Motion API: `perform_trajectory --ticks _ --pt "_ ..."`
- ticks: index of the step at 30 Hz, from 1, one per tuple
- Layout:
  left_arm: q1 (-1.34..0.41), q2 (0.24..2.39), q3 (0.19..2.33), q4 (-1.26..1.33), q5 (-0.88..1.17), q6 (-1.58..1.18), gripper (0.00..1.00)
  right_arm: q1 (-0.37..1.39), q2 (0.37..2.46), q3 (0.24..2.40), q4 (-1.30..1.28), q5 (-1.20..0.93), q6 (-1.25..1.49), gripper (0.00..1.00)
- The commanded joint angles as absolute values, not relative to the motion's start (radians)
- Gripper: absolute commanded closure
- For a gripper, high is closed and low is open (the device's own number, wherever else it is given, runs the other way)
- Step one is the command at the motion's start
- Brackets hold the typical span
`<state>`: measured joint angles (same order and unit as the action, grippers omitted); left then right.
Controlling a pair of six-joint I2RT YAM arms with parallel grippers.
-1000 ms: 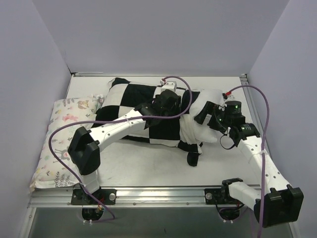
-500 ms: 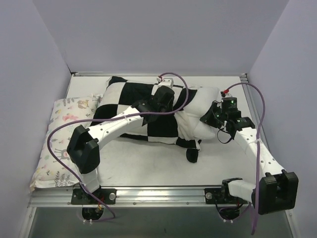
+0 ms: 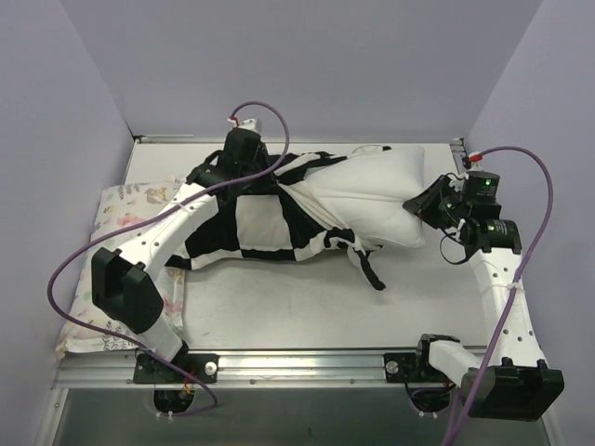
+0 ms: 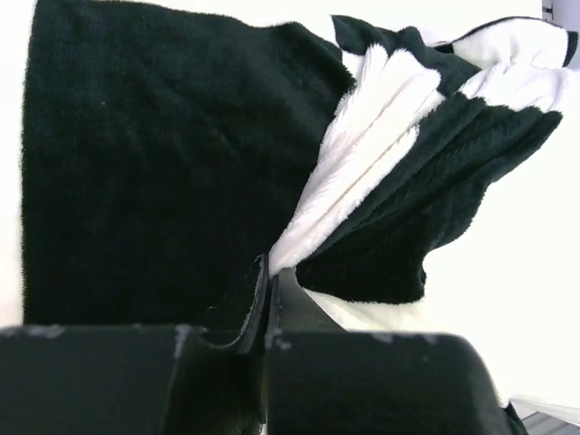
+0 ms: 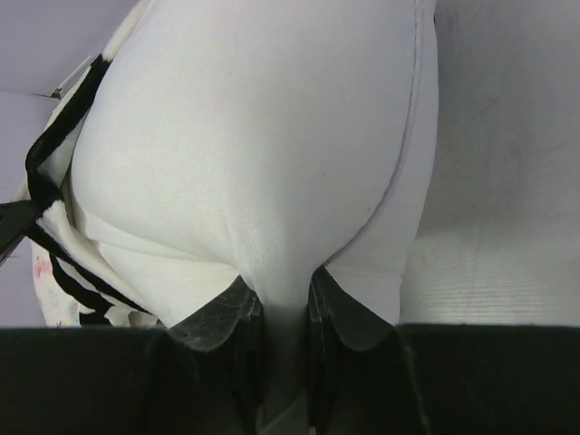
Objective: Remove the pillowcase from the pillow
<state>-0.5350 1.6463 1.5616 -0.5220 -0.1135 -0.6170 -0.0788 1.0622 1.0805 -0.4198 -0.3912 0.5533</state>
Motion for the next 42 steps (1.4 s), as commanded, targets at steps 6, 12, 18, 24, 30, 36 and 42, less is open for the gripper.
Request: perform_trajectory --ticks 6,12,18,24,30,36,42 --pt "-0.601 1.505 1.473 -0.473 -0.241 -0.503 0.59 -0.060 1.043 1.126 -0.423 -0.200 0.523 1.00" --pt "-0.803 1.353 1.306 -0.376 -0.291 -0.534 0.16 -0.006 1.057 1.178 -0.443 -0.152 0.517 1.00" --pt "-1.006 1.278 1.088 -0.373 -0.461 -0.635 0.13 0.035 1.072 1.206 -0.462 -0.129 0.511 1.00" --pt "-1.014 1.308 0.931 -0.132 -0.509 -0.630 0.10 0.052 1.072 1.227 -0.482 -0.115 0.506 1.00" --pt "-0.939 1.339 0.856 0.038 -0.565 -0.643 0.11 0.052 1.077 1.253 -0.506 -0.092 0.492 1.00" --pt "-0.825 1.331 0.868 -0.073 -0.620 -0.687 0.78 0.037 1.080 1.279 -0.517 -0.086 0.491 1.00" --pt "-0.591 1.319 0.969 -0.409 -0.706 -0.799 1.00 -0.038 1.091 1.316 -0.529 -0.126 0.500 1.00"
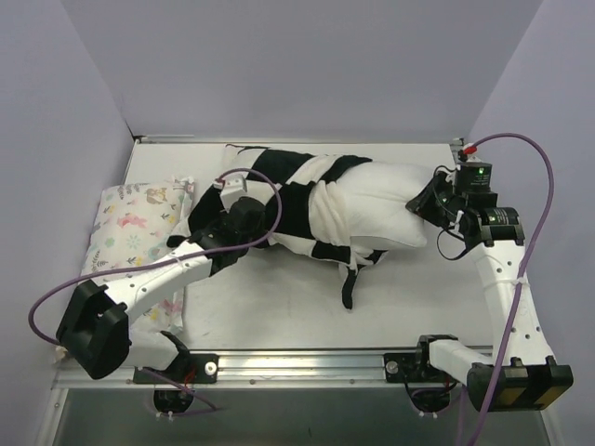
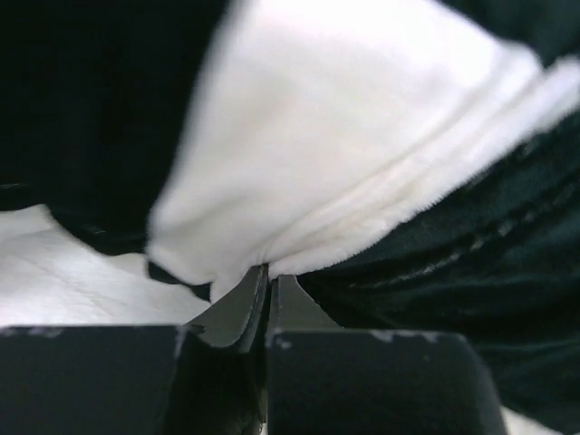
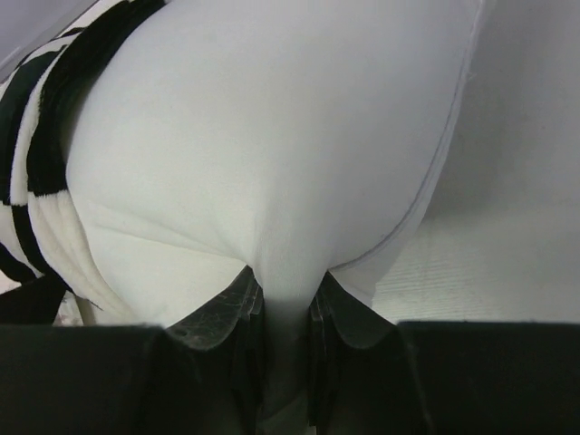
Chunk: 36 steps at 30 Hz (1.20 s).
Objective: Remove the pillowcase from the pillow
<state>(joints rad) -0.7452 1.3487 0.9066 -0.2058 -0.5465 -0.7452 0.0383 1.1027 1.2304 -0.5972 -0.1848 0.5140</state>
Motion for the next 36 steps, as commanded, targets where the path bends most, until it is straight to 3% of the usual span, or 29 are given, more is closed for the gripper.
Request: perform_trajectory --ticks 1,9,12,18,19,23,28,33,36 --pt "-0.548 1.295 0.977 -0.452 -0.706 -0.808 1.00 -0.050 1.092 1.318 -0.529 -0.133 0.503 1.00" --pt "-0.290 1.281 1.162 -0.549 -0.725 -0.704 1.00 -0.081 1.097 1.351 -0.543 -0.153 0.518 1.00" --pt "-0.343 1.285 1.288 -0.552 -0.759 -0.608 1.00 -0.081 1.101 1.339 -0.543 -0.150 0.514 1.00" --pt "-0.623 1.304 1.491 -0.568 -1.011 -0.391 1.00 -0.058 1.100 1.296 -0.537 -0.164 0.506 1.00" --pt "-0.644 1.299 1.506 -0.568 -1.017 -0.362 1.00 -0.046 1.100 1.295 -0.537 -0.158 0.490 0.96" --pt "-0.807 1.315 1.598 -0.575 -1.112 -0.247 1.00 0.034 1.101 1.295 -0.540 -0.120 0.450 0.62" --pt "-1.054 1.417 1.846 -0.603 -1.239 -0.080 1.00 0.055 1.146 1.334 -0.551 -0.141 0.440 0.49" --pt "-1.011 1.535 2.047 -0.714 -1.097 -0.073 1.00 0.060 1.204 1.390 -0.561 -0.103 0.430 0.34" --pt "-0.855 1.698 2.300 -0.965 -0.800 -0.224 1.00 0.052 1.264 1.431 -0.563 -0.074 0.428 0.24"
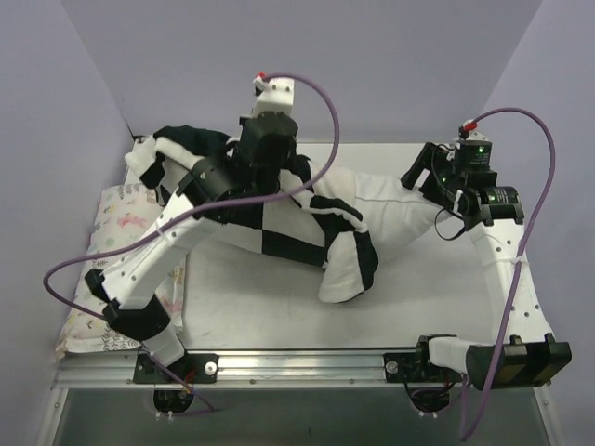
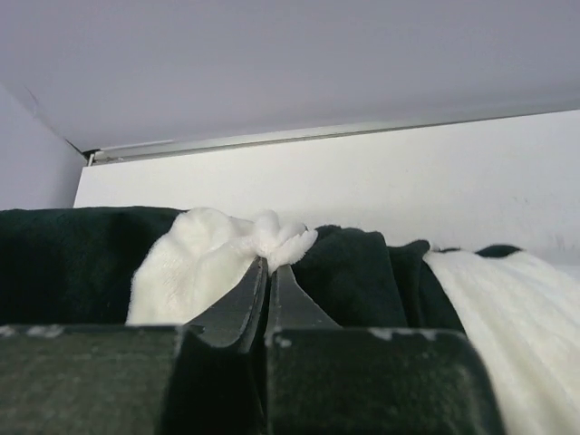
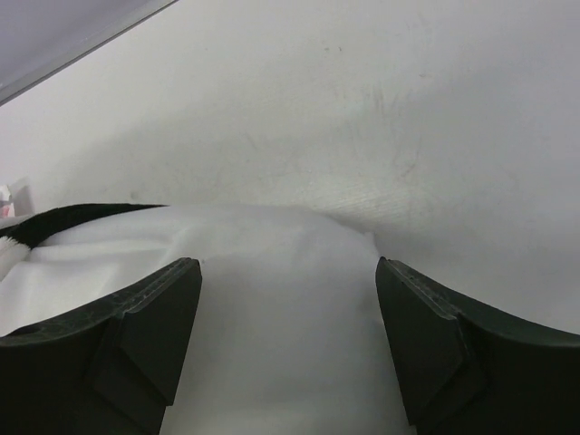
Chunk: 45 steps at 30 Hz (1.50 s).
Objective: Remove the pillowcase from the pillow
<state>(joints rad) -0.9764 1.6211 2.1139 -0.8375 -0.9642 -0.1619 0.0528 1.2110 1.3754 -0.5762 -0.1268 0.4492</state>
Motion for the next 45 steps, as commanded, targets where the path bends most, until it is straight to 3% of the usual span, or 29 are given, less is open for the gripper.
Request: perform_trajectory --ticks 1,4,11,14,15,19,20,24,29,37,41,42,44,45 --pt "-0.820 1.779 2.384 -1.003 -0.732 -0.265 1.00 0.051 1.279 1.443 -0.563 -0.078 0.428 0.20" --pt "-0.726 1.906 2.437 -1.087 -0.589 -0.307 1.00 0.058 1.351 1.518 -0.560 -0.124 0.428 0.15" --pt "-0.572 1.988 2.237 -0.996 -0.348 -0.411 0.97 0.071 1.445 1.657 -0.560 -0.130 0.437 0.07" --pt "-0.558 1.999 2.226 -0.939 -0.328 -0.408 0.71 0.074 1.418 1.686 -0.560 -0.130 0.443 0.02" --pt "-0.552 2.002 2.238 -0.930 -0.321 -0.407 0.58 0.074 1.402 1.700 -0.560 -0.133 0.446 0.02" --pt "-0.549 2.010 2.293 -0.902 -0.301 -0.393 0.27 0.080 1.356 1.680 -0.555 -0.143 0.445 0.00" --pt "-0.551 2.008 2.302 -0.888 -0.295 -0.388 0.24 0.080 1.336 1.658 -0.554 -0.146 0.443 0.00" --pt "-0.555 1.947 2.249 -0.789 -0.278 -0.376 0.18 0.104 1.261 1.482 -0.493 -0.163 0.448 0.00" --pt "-0.583 1.755 1.999 -0.547 -0.258 -0.371 0.12 0.130 1.145 1.134 -0.299 -0.173 0.456 0.00" --pt "-0.685 1.539 1.698 -0.300 -0.224 -0.345 0.08 0.153 1.186 0.953 -0.138 -0.239 0.454 0.00" --pt "-0.771 1.470 1.531 -0.223 -0.225 -0.353 0.07 0.153 1.248 0.939 -0.114 -0.232 0.468 0.10" --pt "-0.820 1.450 1.469 -0.215 -0.247 -0.354 0.07 0.153 1.256 0.942 -0.104 -0.230 0.469 0.24" --pt "-0.863 1.436 1.386 -0.169 -0.284 -0.362 0.07 0.153 1.276 0.949 -0.103 -0.224 0.476 0.41" --pt "-0.880 1.430 1.314 -0.151 -0.287 -0.382 0.07 0.153 1.282 0.956 -0.103 -0.221 0.479 0.55"
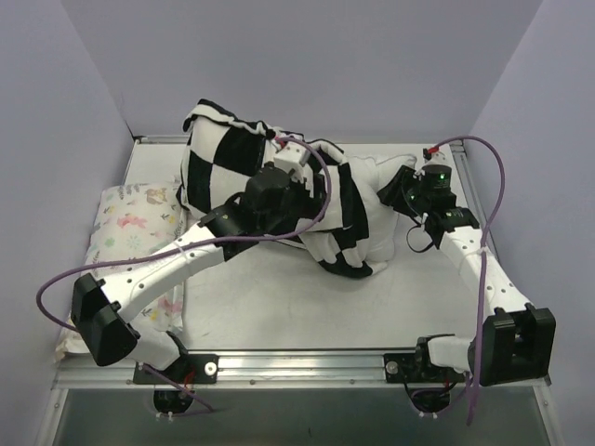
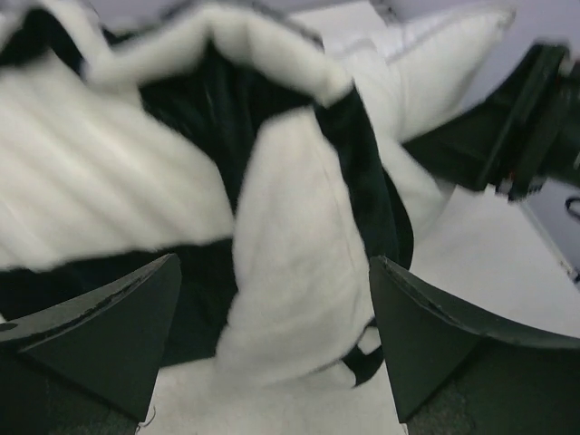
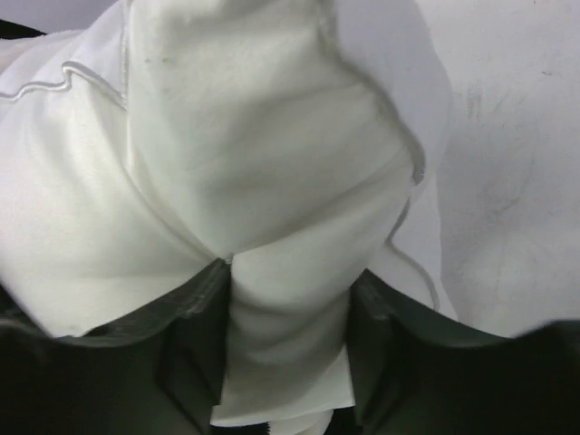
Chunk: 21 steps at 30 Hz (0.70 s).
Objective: Remove the pillowcase from the pillow
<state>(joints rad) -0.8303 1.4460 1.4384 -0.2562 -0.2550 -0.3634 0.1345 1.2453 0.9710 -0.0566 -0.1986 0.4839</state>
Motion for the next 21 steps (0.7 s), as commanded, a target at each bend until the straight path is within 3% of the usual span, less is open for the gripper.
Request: perform_trajectory --ticks 1,3,8,13,16,17,19,21 --pt "-0.912 1.433 1.281 -0.106 -0.287 -0.388 0.07 0.153 1.287 0.969 -0.106 -0.216 0.477 0.60" --pt "-0.942 1.459 1.214 -0.063 -0.281 -0.403 0.07 0.153 1.305 0.988 -0.115 -0.213 0.479 0.74" --pt "-1.026 1.598 1.235 0.031 -0.293 -0.400 0.03 0.155 1.341 1.057 -0.152 -0.187 0.476 0.85" --pt "-1.028 1.738 1.357 -0.110 -0.421 -0.403 0.04 0.152 1.371 1.129 -0.228 -0.141 0.453 0.96" --pt "-1.017 1.778 1.433 -0.285 -0.593 -0.463 0.40 0.137 1.381 1.164 -0.274 -0.109 0.449 1.00" --pt "-1.000 1.757 1.413 -0.304 -0.621 -0.491 0.66 0.120 1.381 1.169 -0.284 -0.109 0.459 1.00" --pt "-0.971 1.720 1.381 -0.346 -0.681 -0.523 0.86 0.103 1.382 1.184 -0.290 -0.112 0.468 1.00" --pt "-0.892 1.660 1.336 -0.386 -0.701 -0.570 1.00 0.080 1.382 1.192 -0.304 -0.114 0.479 1.00"
